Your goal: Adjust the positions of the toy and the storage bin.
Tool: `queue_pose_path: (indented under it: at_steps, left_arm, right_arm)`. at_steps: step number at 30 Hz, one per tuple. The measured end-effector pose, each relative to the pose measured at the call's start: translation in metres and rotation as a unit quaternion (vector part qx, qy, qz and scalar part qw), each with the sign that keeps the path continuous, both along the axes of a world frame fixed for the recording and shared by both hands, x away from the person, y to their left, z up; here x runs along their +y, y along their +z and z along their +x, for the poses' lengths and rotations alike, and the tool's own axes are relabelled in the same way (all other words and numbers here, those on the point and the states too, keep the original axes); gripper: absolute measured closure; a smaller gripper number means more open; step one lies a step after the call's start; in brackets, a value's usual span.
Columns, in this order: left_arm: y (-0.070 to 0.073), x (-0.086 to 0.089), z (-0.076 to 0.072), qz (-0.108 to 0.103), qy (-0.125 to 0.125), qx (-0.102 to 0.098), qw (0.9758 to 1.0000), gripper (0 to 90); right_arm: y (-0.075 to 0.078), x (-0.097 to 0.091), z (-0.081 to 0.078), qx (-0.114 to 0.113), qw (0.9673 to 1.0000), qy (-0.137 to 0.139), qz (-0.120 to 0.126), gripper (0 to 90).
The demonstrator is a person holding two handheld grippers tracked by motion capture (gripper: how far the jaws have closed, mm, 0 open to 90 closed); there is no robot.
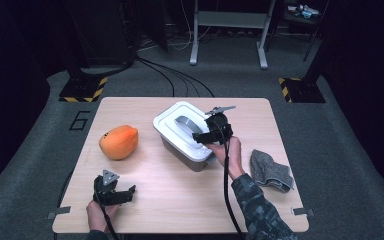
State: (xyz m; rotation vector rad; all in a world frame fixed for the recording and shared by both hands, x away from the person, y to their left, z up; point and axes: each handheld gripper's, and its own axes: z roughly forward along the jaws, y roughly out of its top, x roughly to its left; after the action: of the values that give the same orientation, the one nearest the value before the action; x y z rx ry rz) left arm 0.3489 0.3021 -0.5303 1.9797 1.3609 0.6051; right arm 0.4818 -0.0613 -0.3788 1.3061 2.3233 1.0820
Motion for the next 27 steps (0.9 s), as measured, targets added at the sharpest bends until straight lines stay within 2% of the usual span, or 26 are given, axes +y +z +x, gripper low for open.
queue_pose_path:
  at_steps: [3,9,16,19,22,27]
  left_arm:
    - [0.000,0.000,0.000,0.000,0.000,0.000,1.0000,10.9]
    - [0.000,0.000,0.000,0.000,0.000,0.000,1.0000,10.9]
    - [0.000,0.000,0.000,-0.001,0.001,0.001,1.0000,10.9]
    - [0.000,0.000,0.000,0.000,0.000,0.001,1.0000,10.9]
    - [0.000,0.000,0.000,0.000,0.000,0.001,1.0000,10.9]
    - [0.000,0.000,0.000,0.000,0.000,0.001,1.0000,10.9]
  right_arm:
    - [0.004,-0.013,-0.003,-0.012,0.9999,-0.003,0.004,19.0]
    - [0.015,-0.042,-0.013,-0.036,0.9992,-0.017,0.007,14.5]
    - [0.020,-0.087,-0.022,-0.044,0.9977,-0.052,0.000,11.0]
    - [0.016,-0.105,-0.027,-0.042,0.9966,-0.070,-0.009,10.1]
    - [0.007,-0.122,-0.031,-0.035,0.9948,-0.091,-0.029,9.8]
    - [-0.024,-0.152,-0.034,-0.001,0.9909,-0.126,-0.048,9.5]
